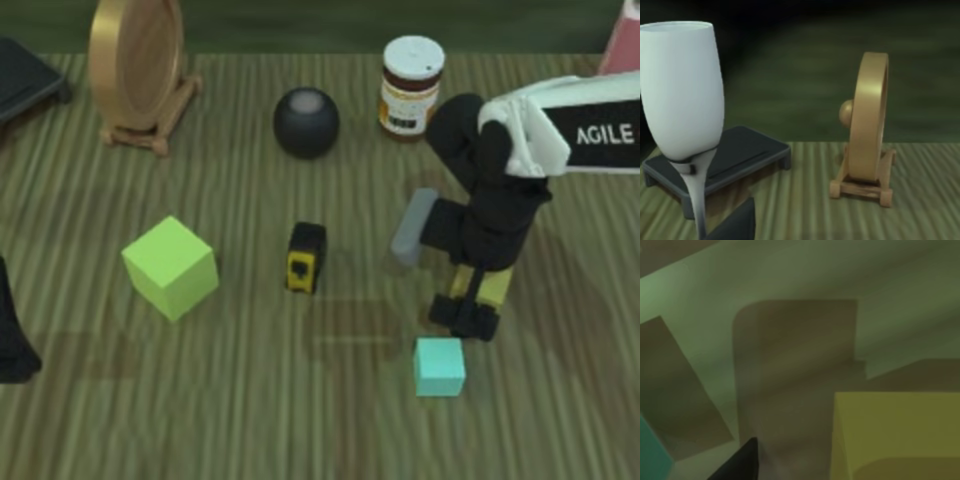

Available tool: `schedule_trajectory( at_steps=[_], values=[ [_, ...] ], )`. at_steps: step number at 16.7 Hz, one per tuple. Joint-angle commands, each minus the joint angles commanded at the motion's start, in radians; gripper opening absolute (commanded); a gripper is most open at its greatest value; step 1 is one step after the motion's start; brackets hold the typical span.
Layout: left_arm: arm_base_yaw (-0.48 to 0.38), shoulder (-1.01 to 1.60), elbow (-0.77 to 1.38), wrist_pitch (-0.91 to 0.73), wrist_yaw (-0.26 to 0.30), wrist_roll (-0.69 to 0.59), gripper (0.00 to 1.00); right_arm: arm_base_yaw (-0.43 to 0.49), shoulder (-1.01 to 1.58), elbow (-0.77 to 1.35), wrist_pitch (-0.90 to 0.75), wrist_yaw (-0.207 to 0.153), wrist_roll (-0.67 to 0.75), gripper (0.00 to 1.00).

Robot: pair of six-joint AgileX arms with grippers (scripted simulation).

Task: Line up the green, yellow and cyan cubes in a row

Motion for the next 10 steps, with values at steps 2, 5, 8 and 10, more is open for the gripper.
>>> schedule_trajectory(
  at_steps=[2, 5, 8, 10],
  values=[
    [0.0, 0.0, 0.0, 0.0, 0.0, 0.0, 1.0, 0.0, 0.005, -0.004, 0.007, 0.0, 0.0, 1.0],
    [0.0, 0.0, 0.0, 0.0, 0.0, 0.0, 1.0, 0.0, 0.005, -0.004, 0.007, 0.0, 0.0, 0.92],
    [0.0, 0.0, 0.0, 0.0, 0.0, 0.0, 1.0, 0.0, 0.005, -0.004, 0.007, 0.0, 0.0, 0.7],
    [0.0, 0.0, 0.0, 0.0, 0.0, 0.0, 1.0, 0.0, 0.005, -0.004, 0.007, 0.0, 0.0, 0.55]
  ],
)
